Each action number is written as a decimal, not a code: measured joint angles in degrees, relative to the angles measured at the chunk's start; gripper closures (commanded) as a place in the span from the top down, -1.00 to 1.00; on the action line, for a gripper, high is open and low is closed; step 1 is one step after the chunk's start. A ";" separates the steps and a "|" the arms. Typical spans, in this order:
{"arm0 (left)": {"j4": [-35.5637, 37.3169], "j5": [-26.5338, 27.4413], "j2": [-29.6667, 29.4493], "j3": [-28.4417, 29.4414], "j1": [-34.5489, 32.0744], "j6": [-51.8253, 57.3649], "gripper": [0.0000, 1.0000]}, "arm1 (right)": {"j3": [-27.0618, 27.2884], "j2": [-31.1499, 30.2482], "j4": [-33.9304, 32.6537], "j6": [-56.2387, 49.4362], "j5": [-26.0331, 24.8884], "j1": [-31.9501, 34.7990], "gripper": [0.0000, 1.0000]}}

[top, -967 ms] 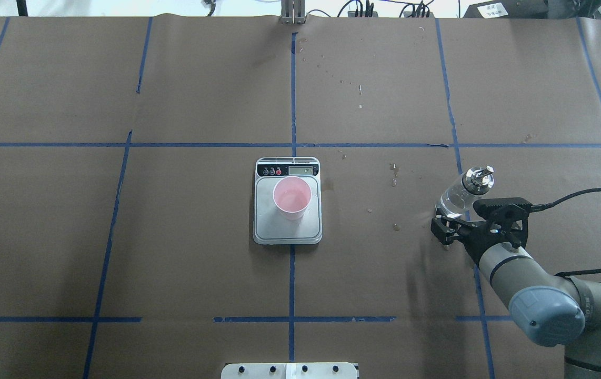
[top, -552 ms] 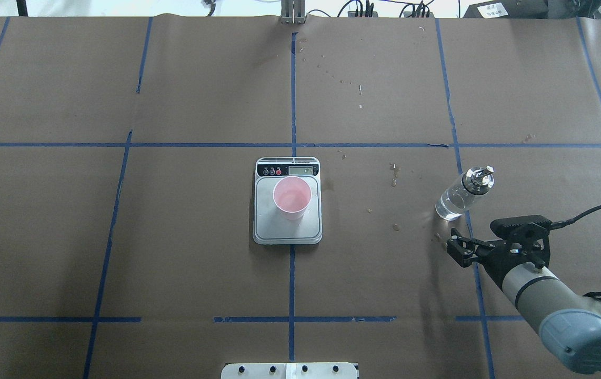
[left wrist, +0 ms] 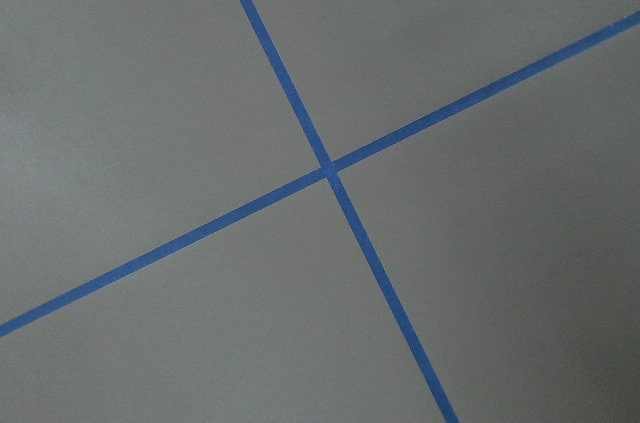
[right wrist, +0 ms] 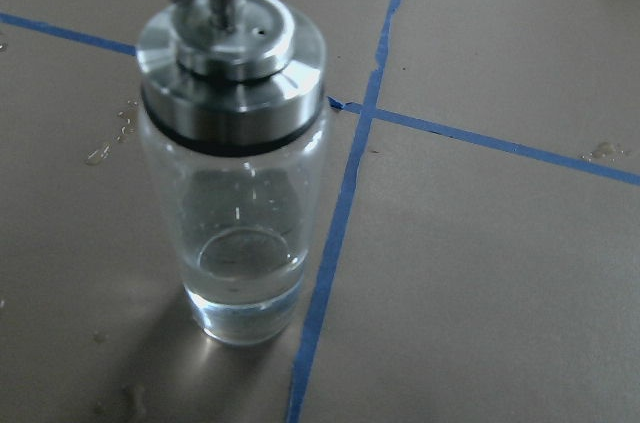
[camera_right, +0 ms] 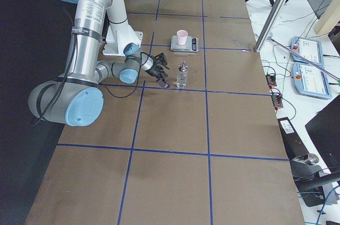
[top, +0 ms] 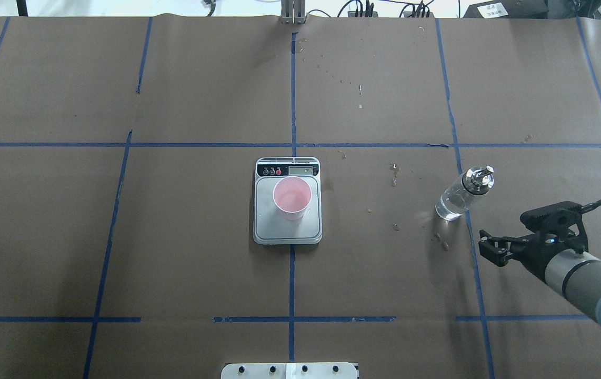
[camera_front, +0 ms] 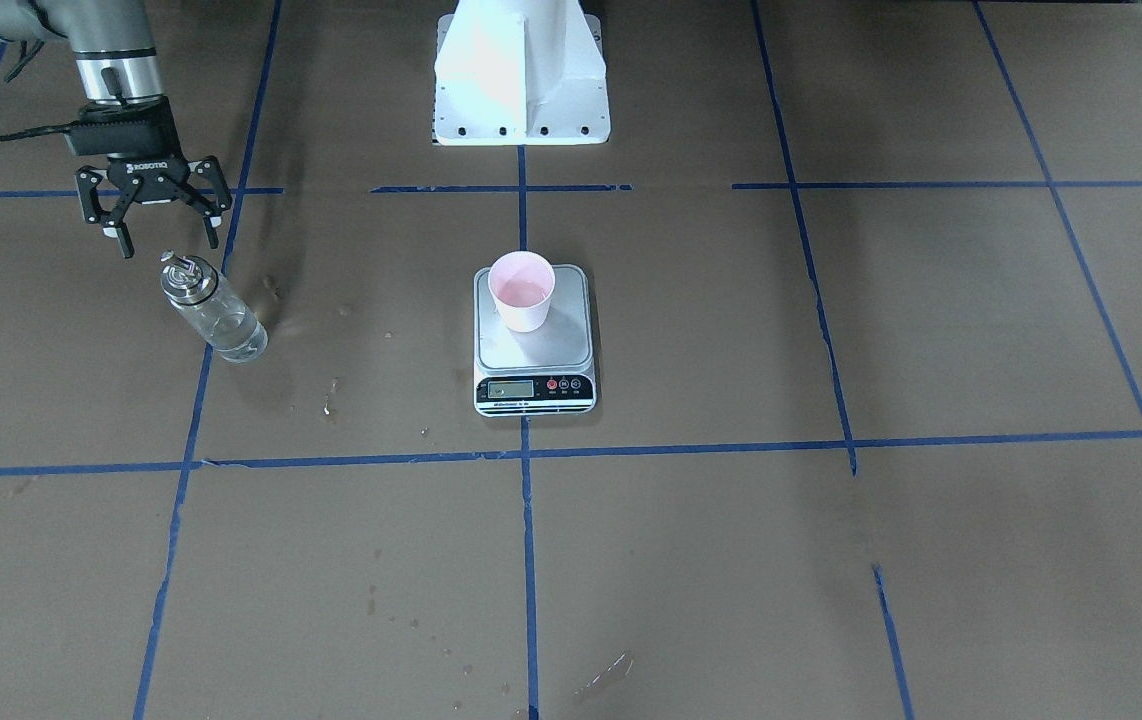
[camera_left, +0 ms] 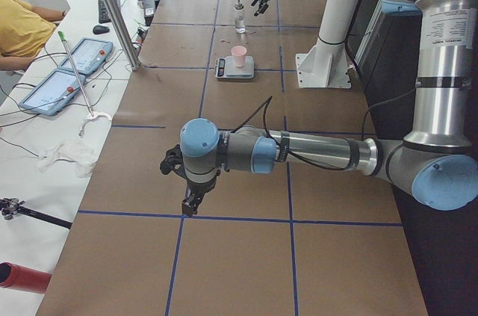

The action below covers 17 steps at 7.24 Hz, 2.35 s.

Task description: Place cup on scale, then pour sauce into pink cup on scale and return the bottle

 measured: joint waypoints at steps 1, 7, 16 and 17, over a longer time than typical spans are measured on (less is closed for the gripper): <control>-0.04 0.00 0.00 -0.04 0.00 0.00 1.00 | -2.17 -0.49 3.64 -5.55 7.26 6.98 1.00; -0.03 0.00 0.20 -0.84 0.00 0.01 1.00 | -9.18 1.42 -3.80 -46.17 58.05 58.77 1.00; 0.46 0.29 0.48 0.09 0.00 0.03 1.00 | -9.29 2.83 -44.93 -59.97 63.90 70.57 1.00; 0.62 0.47 0.53 0.80 0.00 0.01 1.00 | -9.27 2.65 -44.84 -58.92 66.69 70.57 1.00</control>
